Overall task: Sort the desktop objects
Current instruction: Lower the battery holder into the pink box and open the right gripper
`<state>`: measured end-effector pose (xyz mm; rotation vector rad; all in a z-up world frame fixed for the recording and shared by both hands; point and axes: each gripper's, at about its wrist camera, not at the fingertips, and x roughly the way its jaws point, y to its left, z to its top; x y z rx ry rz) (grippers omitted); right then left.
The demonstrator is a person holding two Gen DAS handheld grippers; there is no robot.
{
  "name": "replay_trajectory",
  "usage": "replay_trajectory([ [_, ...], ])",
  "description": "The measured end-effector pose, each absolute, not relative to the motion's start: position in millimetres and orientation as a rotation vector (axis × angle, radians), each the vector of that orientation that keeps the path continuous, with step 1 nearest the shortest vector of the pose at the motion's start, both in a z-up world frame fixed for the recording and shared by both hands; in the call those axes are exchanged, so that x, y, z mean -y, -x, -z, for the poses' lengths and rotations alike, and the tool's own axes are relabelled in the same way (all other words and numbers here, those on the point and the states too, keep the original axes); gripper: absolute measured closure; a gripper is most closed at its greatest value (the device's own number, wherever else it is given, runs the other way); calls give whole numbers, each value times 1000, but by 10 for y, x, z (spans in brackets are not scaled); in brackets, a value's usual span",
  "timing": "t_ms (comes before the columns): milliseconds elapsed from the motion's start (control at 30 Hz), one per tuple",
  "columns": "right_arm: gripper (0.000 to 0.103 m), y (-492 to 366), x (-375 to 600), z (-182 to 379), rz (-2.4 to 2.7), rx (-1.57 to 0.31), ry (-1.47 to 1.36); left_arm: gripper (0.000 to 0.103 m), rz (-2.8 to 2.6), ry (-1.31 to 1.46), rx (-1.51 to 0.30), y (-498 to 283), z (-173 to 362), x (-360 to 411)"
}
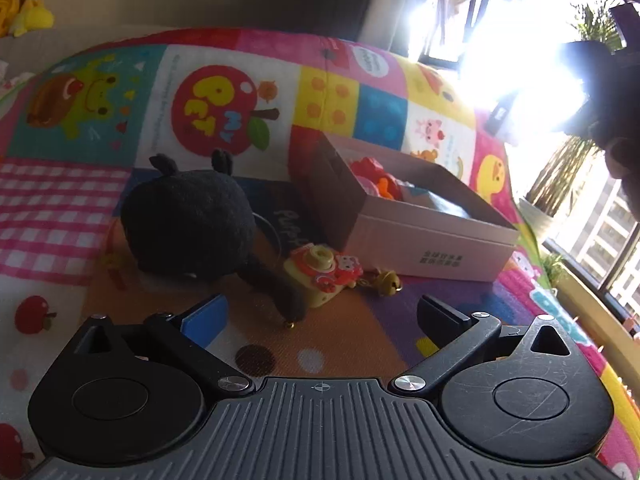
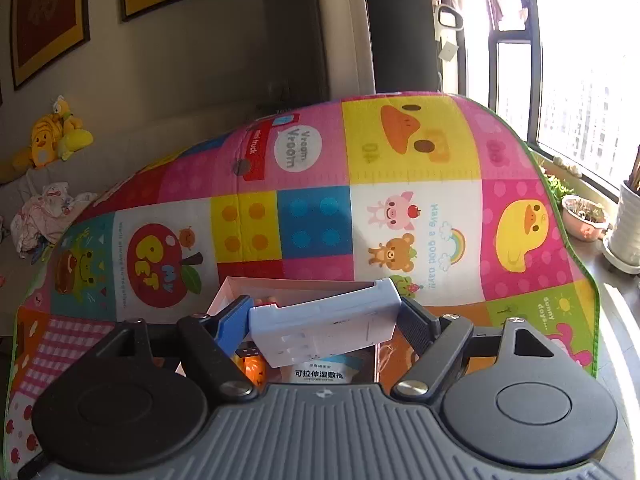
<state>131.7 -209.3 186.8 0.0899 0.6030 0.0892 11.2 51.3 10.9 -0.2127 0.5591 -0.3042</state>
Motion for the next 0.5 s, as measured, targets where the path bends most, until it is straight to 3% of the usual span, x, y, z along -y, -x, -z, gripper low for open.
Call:
replay_trajectory([
  [367,24,-2557,1799,-1412,46,-816,-146,0,337,274,-555,-111,-94,-568],
  [500,19,-2637,1766,-1398,61,-809,-162,0,341,285,-560,-114,-89,-589],
])
